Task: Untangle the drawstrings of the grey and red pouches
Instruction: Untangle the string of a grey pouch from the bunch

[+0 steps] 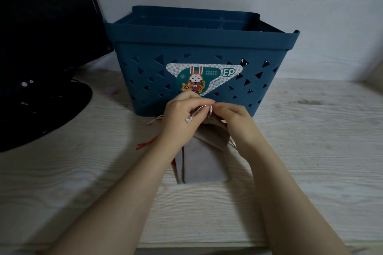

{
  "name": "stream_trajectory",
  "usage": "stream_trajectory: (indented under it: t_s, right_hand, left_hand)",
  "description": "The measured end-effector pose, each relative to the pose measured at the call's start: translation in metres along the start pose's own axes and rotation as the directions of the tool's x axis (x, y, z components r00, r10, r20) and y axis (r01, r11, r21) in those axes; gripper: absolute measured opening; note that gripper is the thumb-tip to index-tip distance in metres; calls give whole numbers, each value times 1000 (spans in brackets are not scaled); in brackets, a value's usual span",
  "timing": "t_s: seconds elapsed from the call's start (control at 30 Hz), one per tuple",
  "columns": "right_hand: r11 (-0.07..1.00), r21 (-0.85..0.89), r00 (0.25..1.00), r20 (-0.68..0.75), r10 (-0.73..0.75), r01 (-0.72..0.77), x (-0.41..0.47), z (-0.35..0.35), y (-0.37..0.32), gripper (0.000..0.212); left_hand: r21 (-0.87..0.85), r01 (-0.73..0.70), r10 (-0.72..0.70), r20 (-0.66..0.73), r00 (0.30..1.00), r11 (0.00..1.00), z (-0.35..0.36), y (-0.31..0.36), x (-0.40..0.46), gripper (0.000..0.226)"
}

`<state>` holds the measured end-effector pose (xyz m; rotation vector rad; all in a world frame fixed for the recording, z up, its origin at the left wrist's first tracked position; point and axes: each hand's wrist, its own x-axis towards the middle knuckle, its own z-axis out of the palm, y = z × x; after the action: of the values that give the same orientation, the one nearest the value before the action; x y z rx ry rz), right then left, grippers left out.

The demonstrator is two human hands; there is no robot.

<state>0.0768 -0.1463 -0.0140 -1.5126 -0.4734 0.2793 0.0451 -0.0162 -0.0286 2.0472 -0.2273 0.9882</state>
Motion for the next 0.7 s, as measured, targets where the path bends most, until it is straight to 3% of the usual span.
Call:
stream_trajectory:
  t_s: [0.13,0.3,0.5,0.6,0.7]
  right_hand:
    - [996,77,999,0,48,-47,3,-2,1,27]
    - [944,312,993,-2,119,-113,3,-5,3,19]
    - [885,452,978,-111,179,-111,6,-5,1,24]
    - [799,581,937,-168,305,-156,10,-8,0,32]
    - [708,701,925,-210,316,-83,11,-19,-2,36]
  left_hand:
    - [-69,-32,34,26,999,997,0,1,0,24]
    - [-101,-17,21,40,999,995,2,0,0,27]
    - [-151,160,-143,116,983,976,7,8,-4,34]
    - [-146,221,-211,78,974,964,5,4,-2,30]
    - [-146,282,-281,29,959,948,2,-4,0,23]
